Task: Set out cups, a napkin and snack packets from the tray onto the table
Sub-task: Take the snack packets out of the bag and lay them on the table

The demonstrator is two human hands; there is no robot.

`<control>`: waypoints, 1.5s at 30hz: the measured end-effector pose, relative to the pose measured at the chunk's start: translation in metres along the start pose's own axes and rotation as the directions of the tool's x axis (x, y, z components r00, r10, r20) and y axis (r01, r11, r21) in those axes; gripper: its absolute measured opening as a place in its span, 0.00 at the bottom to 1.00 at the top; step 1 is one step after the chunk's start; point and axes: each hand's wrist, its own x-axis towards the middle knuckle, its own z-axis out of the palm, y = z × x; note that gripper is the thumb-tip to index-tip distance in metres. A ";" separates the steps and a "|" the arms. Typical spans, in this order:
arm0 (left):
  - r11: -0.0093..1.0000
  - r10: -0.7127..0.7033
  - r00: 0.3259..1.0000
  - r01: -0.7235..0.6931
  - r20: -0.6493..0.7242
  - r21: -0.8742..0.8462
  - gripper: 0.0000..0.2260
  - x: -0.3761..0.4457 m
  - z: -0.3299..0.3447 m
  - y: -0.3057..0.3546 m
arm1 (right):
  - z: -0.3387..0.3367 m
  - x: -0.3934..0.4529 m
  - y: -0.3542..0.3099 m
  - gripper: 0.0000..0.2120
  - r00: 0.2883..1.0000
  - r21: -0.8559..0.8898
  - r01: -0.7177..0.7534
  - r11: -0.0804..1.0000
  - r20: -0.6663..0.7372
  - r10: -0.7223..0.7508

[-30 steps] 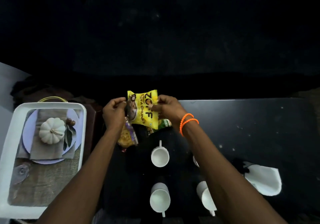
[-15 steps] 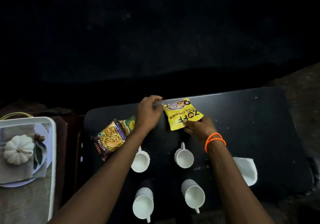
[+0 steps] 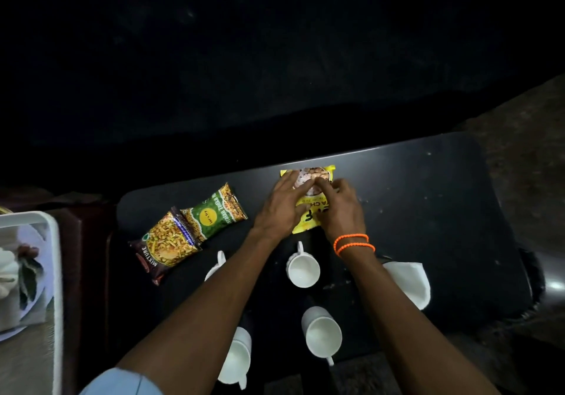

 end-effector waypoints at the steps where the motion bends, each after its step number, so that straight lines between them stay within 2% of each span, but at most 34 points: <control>1: 0.999 0.025 0.999 -0.026 0.020 0.035 0.30 0.001 0.003 -0.001 | 0.002 0.000 0.003 0.32 1.000 0.004 -0.013 1.000 -0.020 0.013; 4: 0.983 0.080 0.995 -0.089 0.064 0.159 0.32 0.007 0.011 -0.002 | 0.006 0.001 0.011 0.33 0.998 0.006 -0.041 0.999 -0.045 0.041; 9: 0.961 0.085 0.994 -0.098 0.063 0.259 0.32 0.006 0.013 -0.001 | 0.004 0.002 0.019 0.35 0.999 0.039 -0.009 0.999 -0.033 0.010; 13: 0.972 0.080 0.992 -0.099 0.096 0.213 0.31 0.003 0.000 0.003 | -0.001 0.004 0.015 0.35 1.000 -0.011 -0.022 1.000 0.000 0.022; 14: 0.982 0.080 0.994 -0.091 0.072 0.168 0.30 0.000 -0.006 0.002 | -0.004 0.005 0.011 0.36 0.999 -0.033 -0.039 0.999 -0.002 0.039; 16: 0.992 0.067 0.995 -0.058 -0.080 0.112 0.24 -0.012 -0.024 -0.004 | -0.010 0.007 -0.001 0.38 0.998 -0.039 -0.036 0.999 -0.055 0.034; 18: 0.987 0.023 0.946 0.030 -0.322 0.157 0.16 -0.029 -0.047 -0.021 | -0.011 0.008 -0.022 0.36 0.990 0.036 0.073 0.997 -0.121 -0.068; 20: 0.957 -0.096 0.873 0.214 -0.479 0.198 0.11 -0.052 -0.070 -0.044 | -0.005 0.007 -0.052 0.31 0.961 0.102 0.260 0.960 -0.123 -0.247; 23: 0.839 -0.336 0.818 0.485 -0.467 0.246 0.11 -0.087 -0.092 -0.072 | 0.015 0.008 -0.104 0.29 0.860 0.123 0.497 0.859 0.057 -0.506; 26: 0.761 -0.457 0.800 0.578 -0.389 0.296 0.14 -0.113 -0.087 -0.082 | 0.038 0.006 -0.136 0.32 0.778 0.026 0.579 0.815 0.283 -0.561; 28: 0.817 -0.448 0.819 0.538 -0.358 0.208 0.16 -0.117 -0.080 -0.083 | 0.048 0.004 -0.141 0.32 0.807 -0.034 0.537 0.843 0.313 -0.501; 30: 0.911 -0.384 0.869 0.411 -0.311 0.026 0.19 -0.110 -0.078 -0.078 | 0.051 0.000 -0.140 0.27 0.879 -0.092 0.440 0.893 0.249 -0.407; 32: 0.954 -0.300 0.906 0.284 -0.297 -0.096 0.20 -0.100 -0.077 -0.070 | 0.048 -0.003 -0.134 0.26 0.933 -0.161 0.335 0.928 0.193 -0.303; 34: 0.969 -0.238 0.909 0.248 -0.341 -0.016 0.20 -0.094 -0.077 -0.062 | 0.043 -0.005 -0.126 0.28 0.959 -0.179 0.248 0.952 0.183 -0.216; 37: 0.930 -0.254 0.869 0.340 -0.425 0.138 0.16 -0.095 -0.077 -0.057 | 0.034 -0.005 -0.116 0.28 0.960 -0.048 0.202 0.978 0.209 -0.187; 41: 0.934 -0.357 0.885 0.338 -0.298 -0.116 0.17 -0.091 -0.073 -0.061 | 0.040 -0.011 -0.117 0.31 0.921 0.125 0.271 0.954 0.254 -0.295; 45: 0.971 -0.218 0.945 0.184 -0.244 -0.155 0.21 -0.090 -0.072 -0.065 | 0.046 -0.013 -0.110 0.34 0.967 0.251 0.132 0.959 0.181 -0.180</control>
